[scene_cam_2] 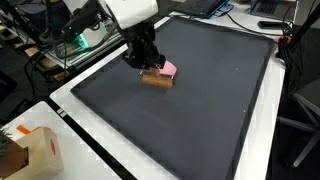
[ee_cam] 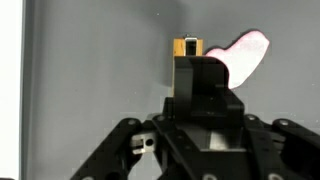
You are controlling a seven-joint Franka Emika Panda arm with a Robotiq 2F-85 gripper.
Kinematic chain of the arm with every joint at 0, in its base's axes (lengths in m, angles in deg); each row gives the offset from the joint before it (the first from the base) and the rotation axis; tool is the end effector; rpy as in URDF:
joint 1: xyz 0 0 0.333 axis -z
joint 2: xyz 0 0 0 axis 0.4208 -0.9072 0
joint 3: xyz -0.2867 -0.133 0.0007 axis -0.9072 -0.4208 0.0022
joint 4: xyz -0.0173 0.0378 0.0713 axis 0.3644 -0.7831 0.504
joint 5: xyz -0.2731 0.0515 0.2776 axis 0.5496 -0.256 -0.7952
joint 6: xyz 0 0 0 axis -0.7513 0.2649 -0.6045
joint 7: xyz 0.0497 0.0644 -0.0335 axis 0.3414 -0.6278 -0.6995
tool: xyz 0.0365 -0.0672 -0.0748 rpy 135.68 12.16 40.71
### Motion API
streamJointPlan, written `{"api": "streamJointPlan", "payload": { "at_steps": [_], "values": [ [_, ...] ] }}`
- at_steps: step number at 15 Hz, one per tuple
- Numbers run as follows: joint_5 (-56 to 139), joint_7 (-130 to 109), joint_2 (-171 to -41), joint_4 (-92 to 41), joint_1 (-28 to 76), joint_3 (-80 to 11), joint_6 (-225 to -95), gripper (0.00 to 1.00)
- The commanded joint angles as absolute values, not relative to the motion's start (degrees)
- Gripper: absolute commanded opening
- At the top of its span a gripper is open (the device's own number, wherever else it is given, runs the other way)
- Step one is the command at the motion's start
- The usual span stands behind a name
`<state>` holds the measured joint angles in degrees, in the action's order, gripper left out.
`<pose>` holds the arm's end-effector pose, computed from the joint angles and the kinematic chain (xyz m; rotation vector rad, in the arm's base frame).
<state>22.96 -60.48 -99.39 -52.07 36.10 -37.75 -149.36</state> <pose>0.5399 -0.1708 0.3451 -2.9045 -0.4519 -0.0605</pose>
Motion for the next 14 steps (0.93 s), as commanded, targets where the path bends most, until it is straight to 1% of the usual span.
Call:
{"api": "streamJointPlan", "payload": {
  "at_steps": [1, 14],
  "values": [
    [21.0, -62.8, -100.5, -50.2, 37.5, -37.2, -147.0, 0.24],
    [22.0, -67.1, -100.7, -50.1, 37.4, -36.5, -147.1, 0.24]
  ]
}}
